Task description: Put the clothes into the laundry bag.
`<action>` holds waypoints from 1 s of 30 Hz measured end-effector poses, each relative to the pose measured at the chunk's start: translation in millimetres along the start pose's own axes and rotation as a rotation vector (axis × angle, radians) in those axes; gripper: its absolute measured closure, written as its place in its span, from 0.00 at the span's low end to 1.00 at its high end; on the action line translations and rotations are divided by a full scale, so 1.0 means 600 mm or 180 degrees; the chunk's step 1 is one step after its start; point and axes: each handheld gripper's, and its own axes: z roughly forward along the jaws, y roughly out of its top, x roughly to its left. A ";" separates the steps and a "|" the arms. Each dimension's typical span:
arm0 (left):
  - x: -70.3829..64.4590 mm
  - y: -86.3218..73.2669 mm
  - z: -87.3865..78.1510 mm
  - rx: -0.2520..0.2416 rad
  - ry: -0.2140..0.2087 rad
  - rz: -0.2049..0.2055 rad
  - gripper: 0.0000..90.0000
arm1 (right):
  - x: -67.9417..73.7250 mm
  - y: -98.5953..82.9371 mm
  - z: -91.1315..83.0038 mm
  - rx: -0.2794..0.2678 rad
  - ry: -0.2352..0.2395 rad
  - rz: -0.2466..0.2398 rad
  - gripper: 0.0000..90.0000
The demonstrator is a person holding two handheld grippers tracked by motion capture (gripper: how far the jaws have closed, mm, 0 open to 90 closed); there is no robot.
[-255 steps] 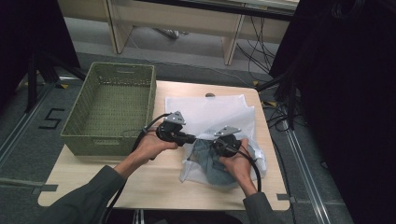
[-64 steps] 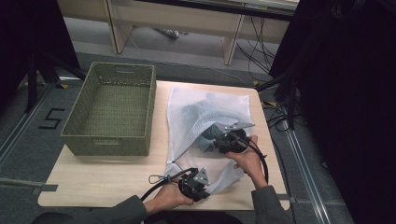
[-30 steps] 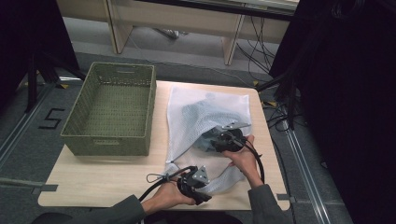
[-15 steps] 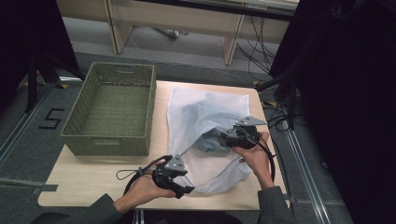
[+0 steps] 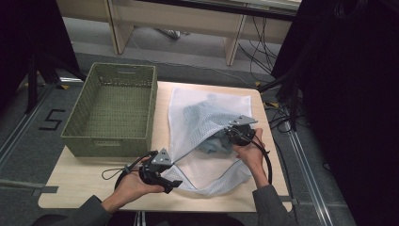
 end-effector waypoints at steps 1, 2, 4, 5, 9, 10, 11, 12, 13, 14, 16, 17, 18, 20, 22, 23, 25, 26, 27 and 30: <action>0.002 0.000 0.001 -0.0010 0.0018 -0.0010 0.32 | 0.000 0.000 0.000 0.0000 0.0000 0.0000 0.97; 0.004 0.000 -0.001 0.0005 0.0047 -0.0006 0.32 | 0.002 0.000 0.000 -0.0027 -0.0017 0.0000 0.98; 0.007 0.000 -0.001 -0.0039 0.0086 -0.0027 0.32 | 0.004 0.002 -0.005 -0.0050 -0.0034 0.0009 0.99; 0.009 0.000 -0.002 -0.0063 0.0102 -0.0044 0.32 | 0.005 0.003 -0.010 -0.0064 -0.0019 0.0031 1.00; 0.016 -0.001 -0.005 -0.0060 0.0126 -0.0020 0.32 | 0.006 0.002 -0.030 -0.0147 0.0006 -0.0046 1.00; 0.015 -0.002 -0.004 -0.0068 0.0131 -0.0102 0.31 | 0.006 0.003 -0.043 -0.0215 0.0028 -0.0041 1.00; 0.015 -0.001 -0.004 -0.0071 0.0121 -0.0097 0.31 | 0.008 0.003 -0.052 -0.0212 0.0052 -0.0031 1.00; 0.015 -0.001 -0.004 -0.0071 0.0121 -0.0097 0.31 | 0.010 0.004 -0.059 -0.0272 0.0043 -0.0033 1.00; 0.015 -0.002 -0.004 -0.0065 0.0122 -0.0095 0.31 | 0.010 0.004 -0.059 -0.0272 0.0043 -0.0033 1.00; 0.015 -0.002 -0.005 -0.0046 0.0137 -0.0085 0.31 | 0.013 0.005 -0.075 -0.0298 0.0098 -0.0072 1.00; 0.018 -0.001 -0.006 -0.0050 0.0119 -0.0022 0.31 | 0.016 0.004 -0.081 -0.0329 0.0106 -0.0067 1.00; 0.018 -0.002 -0.006 -0.0056 0.0137 -0.0045 0.31 | 0.020 0.001 -0.095 -0.0324 0.0125 -0.0111 1.00; 0.017 -0.002 -0.006 -0.0064 0.0133 -0.0075 0.31 | 0.023 -0.001 -0.099 -0.0316 0.0138 -0.0112 1.00; 0.019 -0.003 -0.007 -0.0057 0.0136 -0.0082 0.31 | 0.027 -0.005 -0.104 -0.0301 0.0159 -0.0131 1.00; 0.020 -0.003 -0.008 -0.0057 0.0156 -0.0085 0.30 | 0.044 -0.027 -0.109 -0.0154 0.0250 -0.0202 1.00; 0.020 -0.003 -0.008 -0.0057 0.0156 -0.0085 0.30 | 0.044 -0.027 -0.109 -0.0154 0.0250 -0.0202 1.00; 0.019 -0.004 -0.008 -0.0053 0.0152 -0.0128 0.30 | 0.052 -0.045 -0.105 -0.0055 0.0347 -0.0294 1.00; 0.020 -0.004 -0.009 -0.0048 0.0153 -0.0126 0.30 | 0.061 -0.062 -0.097 0.0072 0.0379 -0.0293 1.00; 0.020 -0.004 -0.009 -0.0048 0.0153 -0.0126 0.30 | 0.061 -0.062 -0.097 0.0072 0.0379 -0.0293 1.00; 0.021 -0.004 -0.007 -0.0038 0.0147 -0.0105 0.30 | 0.067 -0.079 -0.079 0.0274 0.0381 -0.0375 1.00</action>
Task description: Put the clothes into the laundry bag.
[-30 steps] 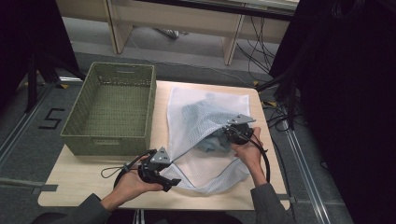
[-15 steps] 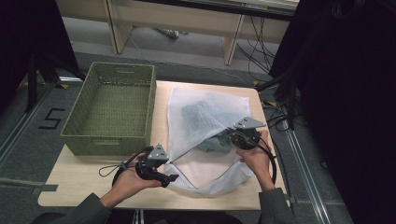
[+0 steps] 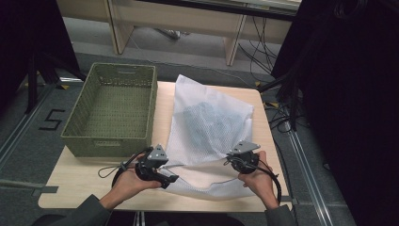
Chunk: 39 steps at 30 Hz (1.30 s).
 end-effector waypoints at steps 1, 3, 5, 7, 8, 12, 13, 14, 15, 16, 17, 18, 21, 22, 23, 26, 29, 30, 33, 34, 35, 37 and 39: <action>0.001 0.000 -0.001 0.0008 0.0003 0.0032 0.30 | 0.002 -0.002 0.003 0.0030 -0.0007 0.0069 1.00; 0.001 0.000 -0.001 0.0018 0.0006 0.0038 0.30 | 0.002 -0.005 0.009 0.0048 0.0004 0.0066 0.96; 0.001 0.000 0.000 0.0020 0.0010 0.0030 0.30 | 0.004 -0.005 0.010 0.0043 -0.0004 0.0081 0.92; 0.001 -0.001 0.000 0.0030 0.0014 0.0042 0.30 | 0.008 -0.001 0.011 -0.0009 -0.0025 0.0088 0.85; 0.001 0.000 0.000 0.0030 0.0014 0.0049 0.30 | 0.010 0.001 0.012 -0.0038 -0.0016 0.0081 0.81; 0.000 -0.001 0.001 0.0049 0.0021 0.0028 0.30 | 0.018 0.007 0.014 -0.0067 -0.0084 -0.0048 0.85; 0.001 0.000 0.000 0.0055 0.0034 0.0063 0.30 | 0.018 0.007 0.014 -0.0072 -0.0097 -0.0073 0.89; 0.000 0.000 0.000 0.0050 0.0018 0.0047 0.30 | 0.017 0.009 0.014 -0.0073 -0.0094 -0.0087 0.97; 0.001 0.000 0.000 0.0060 0.0015 0.0071 0.30 | 0.017 0.009 0.014 -0.0073 -0.0094 -0.0087 0.97; 0.000 0.000 0.001 0.0044 0.0029 0.0042 0.30 | 0.019 0.010 0.011 -0.0066 -0.0112 -0.0028 0.99; 0.000 0.000 0.001 0.0051 0.0020 0.0042 0.30 | 0.017 0.014 0.004 -0.0100 -0.0098 -0.0098 1.00; 0.000 -0.001 0.001 0.0045 0.0021 0.0004 0.30 | 0.017 0.014 0.004 -0.0100 -0.0098 -0.0098 1.00; 0.002 0.000 0.000 0.0046 0.0022 0.0075 0.30 | 0.016 0.021 -0.017 -0.0159 -0.0067 -0.0121 1.00; 0.003 0.000 0.000 0.0042 0.0012 0.0068 0.30 | 0.016 0.021 -0.017 -0.0159 -0.0067 -0.0121 1.00; 0.002 -0.001 0.000 0.0038 0.0017 0.0041 0.30 | 0.020 0.022 -0.021 -0.0139 -0.0040 -0.0060 1.00; 0.002 -0.001 -0.001 0.0038 0.0017 0.0040 0.30 | 0.030 0.016 -0.021 -0.0023 0.0027 -0.0200 1.00; 0.002 -0.001 0.000 0.0052 0.0013 0.0042 0.30 | 0.044 -0.008 0.004 0.0294 0.0158 -0.0248 1.00; 0.003 -0.001 0.000 0.0050 0.0002 0.0068 0.30 | 0.044 -0.008 0.004 0.0294 0.0158 -0.0248 1.00; 0.000 -0.001 0.002 0.0071 0.0015 0.0058 0.30 | 0.043 -0.021 0.028 0.0475 0.0111 -0.0296 1.00; 0.000 -0.001 0.002 0.0075 0.0009 0.0060 0.30 | 0.040 -0.024 0.034 0.0506 0.0106 -0.0290 1.00; 0.000 -0.001 0.002 0.0074 0.0008 0.0065 0.30 | 0.036 -0.028 0.040 0.0535 0.0070 -0.0280 1.00; 0.001 -0.001 0.003 0.0081 0.0014 0.0069 0.30 | 0.029 -0.034 0.049 0.0562 0.0055 -0.0285 1.00; 0.001 -0.001 0.003 0.0090 0.0019 0.0067 0.30 | 0.028 -0.038 0.055 0.0613 0.0084 -0.0190 1.00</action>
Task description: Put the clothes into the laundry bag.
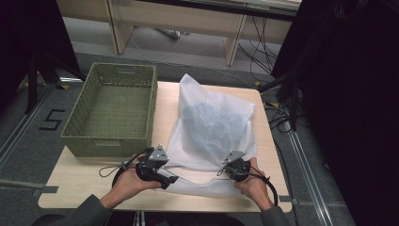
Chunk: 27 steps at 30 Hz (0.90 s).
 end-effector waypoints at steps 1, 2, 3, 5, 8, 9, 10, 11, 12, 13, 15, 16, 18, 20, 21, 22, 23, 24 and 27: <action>0.000 0.000 -0.001 0.0001 -0.0003 -0.0003 0.30 | -0.005 0.000 0.001 -0.0045 -0.0029 -0.0004 1.00; 0.000 0.000 -0.001 -0.0001 -0.0004 0.0006 0.30 | -0.009 0.001 -0.002 -0.0083 -0.0009 0.0018 0.96; 0.000 0.000 -0.001 -0.0006 -0.0003 0.0003 0.30 | -0.009 0.002 -0.007 -0.0087 0.0036 0.0097 0.93; 0.000 0.000 -0.001 0.0000 -0.0002 -0.0007 0.30 | -0.009 0.003 -0.018 -0.0200 0.0026 0.0168 0.88; 0.000 0.000 -0.002 -0.0009 -0.0004 0.0002 0.30 | -0.014 0.006 -0.041 -0.0449 0.0077 0.0375 0.72; 0.000 0.000 -0.002 -0.0015 -0.0018 -0.0009 0.30 | -0.015 0.006 -0.045 -0.0528 0.0073 0.0440 0.67; 0.000 0.000 -0.002 -0.0015 -0.0017 -0.0004 0.30 | -0.016 0.007 -0.049 -0.0584 0.0087 0.0496 0.62; 0.000 0.000 -0.002 -0.0017 -0.0016 -0.0009 0.30 | -0.016 0.008 -0.055 -0.0684 0.0139 0.0624 0.55; 0.001 0.000 -0.003 -0.0024 -0.0014 0.0010 0.30 | -0.016 0.008 -0.055 -0.0684 0.0139 0.0624 0.55; 0.000 0.000 -0.003 -0.0029 -0.0023 -0.0013 0.30 | -0.016 0.010 -0.058 -0.0717 0.0169 0.0696 0.52; 0.001 0.000 -0.004 -0.0032 -0.0033 -0.0007 0.30 | -0.018 0.011 -0.063 -0.0883 0.0170 0.0726 0.49; 0.002 0.000 -0.003 -0.0037 -0.0044 0.0002 0.30 | -0.018 0.012 -0.068 -0.0920 0.0193 0.0776 0.48; 0.000 0.000 -0.005 -0.0052 -0.0046 -0.0037 0.30 | -0.017 0.014 -0.075 -0.1036 0.0204 0.0843 0.46; -0.002 0.000 -0.006 -0.0064 -0.0057 -0.0073 0.30 | -0.016 0.013 -0.081 -0.1054 0.0240 0.0908 0.43; -0.001 0.000 -0.006 -0.0063 -0.0061 -0.0045 0.30 | -0.016 0.013 -0.080 -0.1126 0.0232 0.0947 0.42; -0.001 0.000 -0.007 -0.0073 -0.0067 -0.0050 0.30 | -0.017 0.012 -0.084 -0.1124 0.0281 0.0996 0.41; -0.002 -0.001 -0.008 -0.0082 -0.0070 -0.0097 0.30 | -0.017 0.012 -0.084 -0.1163 0.0275 0.1024 0.41; -0.002 -0.001 -0.010 -0.0093 -0.0067 -0.0068 0.30 | -0.016 0.012 -0.085 -0.1143 0.0336 0.1090 0.40; 0.000 -0.002 -0.014 -0.0093 -0.0070 -0.0063 0.29 | -0.018 0.009 -0.087 -0.1160 0.0320 0.1090 0.39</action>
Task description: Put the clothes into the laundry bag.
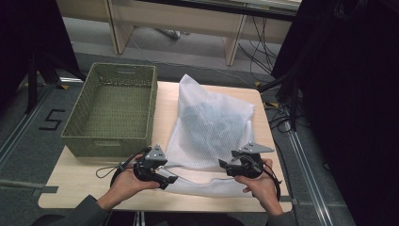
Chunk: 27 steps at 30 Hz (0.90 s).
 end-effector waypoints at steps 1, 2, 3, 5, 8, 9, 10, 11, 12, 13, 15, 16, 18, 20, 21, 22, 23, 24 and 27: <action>-0.001 -0.001 0.000 -0.0024 -0.0003 -0.0064 0.29 | -0.002 -0.001 0.000 -0.0007 -0.0018 -0.0033 0.38; 0.000 -0.001 -0.002 -0.0014 -0.0003 -0.0018 0.29 | -0.001 -0.002 0.001 -0.0050 -0.0013 -0.0005 0.38; -0.001 -0.001 -0.003 -0.0024 0.0002 -0.0037 0.29 | -0.001 -0.002 -0.001 -0.0022 -0.0001 0.0022 0.37; 0.000 -0.002 -0.004 -0.0035 -0.0013 -0.0029 0.29 | 0.000 -0.003 -0.002 -0.0020 0.0000 0.0039 0.37; 0.000 -0.003 -0.007 -0.0036 -0.0002 -0.0022 0.29 | 0.000 -0.004 -0.003 -0.0048 0.0015 0.0016 0.36; 0.000 -0.004 -0.007 -0.0040 -0.0001 -0.0028 0.29 | 0.001 -0.005 -0.004 -0.0032 0.0029 0.0018 0.36; 0.000 -0.004 -0.007 -0.0053 -0.0014 -0.0037 0.29 | 0.004 -0.005 -0.005 0.0008 0.0051 0.0062 0.36; 0.000 -0.004 -0.007 -0.0057 -0.0016 -0.0044 0.29 | 0.007 -0.006 -0.006 0.0026 0.0058 0.0111 0.36; 0.000 -0.005 -0.008 -0.0056 -0.0014 -0.0031 0.29 | 0.003 -0.007 -0.002 -0.0049 0.0036 0.0017 0.35; -0.001 -0.005 -0.009 -0.0047 -0.0002 -0.0026 0.29 | 0.004 -0.008 -0.004 -0.0007 0.0034 0.0004 0.35; -0.001 -0.005 -0.008 -0.0080 -0.0008 -0.0040 0.28 | 0.007 -0.008 -0.006 0.0022 0.0058 0.0020 0.35; -0.001 -0.005 -0.009 -0.0083 -0.0010 -0.0041 0.28 | 0.007 -0.008 -0.006 0.0023 0.0058 0.0001 0.35; -0.001 -0.006 -0.011 -0.0043 -0.0006 -0.0025 0.28 | 0.013 -0.010 -0.003 -0.0017 0.0079 0.0073 0.35; -0.003 -0.007 -0.011 -0.0056 -0.0028 -0.0035 0.28 | 0.013 -0.010 -0.005 0.0054 0.0100 0.0033 0.34; -0.003 -0.006 -0.012 -0.0051 -0.0027 -0.0007 0.28 | 0.015 -0.012 -0.004 0.0029 0.0092 0.0052 0.34; -0.007 -0.007 -0.010 -0.0093 -0.0021 -0.0113 0.28 | 0.016 -0.012 -0.005 0.0056 0.0105 0.0079 0.34; -0.006 -0.007 -0.011 -0.0089 -0.0024 -0.0071 0.28 | 0.014 -0.012 -0.006 0.0076 0.0114 0.0011 0.34; -0.006 -0.007 -0.011 -0.0088 -0.0021 -0.0056 0.28 | 0.015 -0.013 -0.006 0.0081 0.0107 0.0004 0.34; -0.006 -0.008 -0.013 -0.0070 -0.0031 -0.0035 0.28 | 0.018 -0.015 -0.007 0.0080 0.0117 -0.0029 0.34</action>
